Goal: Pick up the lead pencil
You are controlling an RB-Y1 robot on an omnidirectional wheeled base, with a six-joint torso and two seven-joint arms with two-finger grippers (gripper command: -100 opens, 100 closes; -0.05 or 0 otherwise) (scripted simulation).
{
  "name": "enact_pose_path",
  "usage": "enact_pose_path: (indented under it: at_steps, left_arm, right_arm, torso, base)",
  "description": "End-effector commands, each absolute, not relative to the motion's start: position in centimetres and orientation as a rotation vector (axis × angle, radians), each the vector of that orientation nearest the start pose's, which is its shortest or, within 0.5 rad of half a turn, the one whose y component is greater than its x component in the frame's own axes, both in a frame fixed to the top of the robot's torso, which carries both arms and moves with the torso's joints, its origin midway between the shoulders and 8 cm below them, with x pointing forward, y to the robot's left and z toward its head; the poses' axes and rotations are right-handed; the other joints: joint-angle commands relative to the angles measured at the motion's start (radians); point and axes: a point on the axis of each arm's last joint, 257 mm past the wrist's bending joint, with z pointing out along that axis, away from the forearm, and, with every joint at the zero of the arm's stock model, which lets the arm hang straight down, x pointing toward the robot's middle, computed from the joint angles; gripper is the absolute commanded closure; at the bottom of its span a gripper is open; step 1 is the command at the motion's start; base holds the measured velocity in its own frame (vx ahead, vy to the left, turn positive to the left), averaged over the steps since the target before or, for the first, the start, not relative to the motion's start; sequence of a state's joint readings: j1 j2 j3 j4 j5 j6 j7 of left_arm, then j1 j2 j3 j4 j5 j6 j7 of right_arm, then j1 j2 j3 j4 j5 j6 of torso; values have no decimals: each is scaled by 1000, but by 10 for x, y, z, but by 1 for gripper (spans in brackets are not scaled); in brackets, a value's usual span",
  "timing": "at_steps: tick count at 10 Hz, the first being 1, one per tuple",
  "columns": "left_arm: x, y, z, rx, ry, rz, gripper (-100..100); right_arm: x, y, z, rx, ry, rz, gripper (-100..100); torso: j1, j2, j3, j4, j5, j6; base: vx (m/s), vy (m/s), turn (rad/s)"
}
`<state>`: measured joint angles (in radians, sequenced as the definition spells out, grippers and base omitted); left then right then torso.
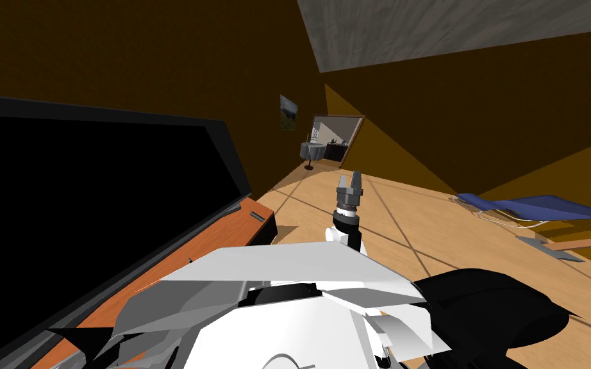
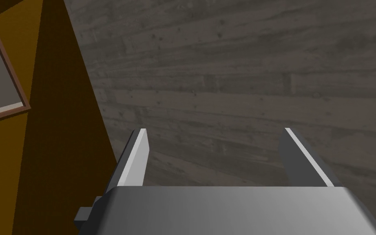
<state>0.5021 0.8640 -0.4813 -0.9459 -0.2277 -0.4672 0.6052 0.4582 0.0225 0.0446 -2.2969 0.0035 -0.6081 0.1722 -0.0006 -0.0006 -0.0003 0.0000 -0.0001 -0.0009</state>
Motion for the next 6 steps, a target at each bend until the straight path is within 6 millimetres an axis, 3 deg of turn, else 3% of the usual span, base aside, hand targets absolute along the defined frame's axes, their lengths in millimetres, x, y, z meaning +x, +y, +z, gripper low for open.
enact_pose_path:
  at_steps: [1, 3, 5, 6]
  left_arm:
    - [75, 499, -550, -1443, 2304, -468, -100]
    - [49, 524, -554, -1497, 2318, -371, -100]
    - [44, 530, -554, -1504, 2319, -352, -100]
    - [31, 540, -556, -1539, 2325, -302, -100]
  right_arm:
    - [324, -259, 64, 492, 514, 1228, 0]
    - [324, -259, 64, 492, 514, 1227, 0]
    - [324, -259, 64, 492, 514, 1227, 0]
    - [324, -259, 64, 492, 514, 1227, 0]
  torso:
    - [0, 0, 0, 0, 0, 0]
    - [1, -1, -1, 0, 0, 0]
    - [1, -3, -1, -1, 0, 0]
    - [0, -1, -1, 0, 0, 0]
  base:
    - [22, 2, -236]
    - [38, 18, -147]
    - [31, 13, -35]
    - [26, 7, -162]
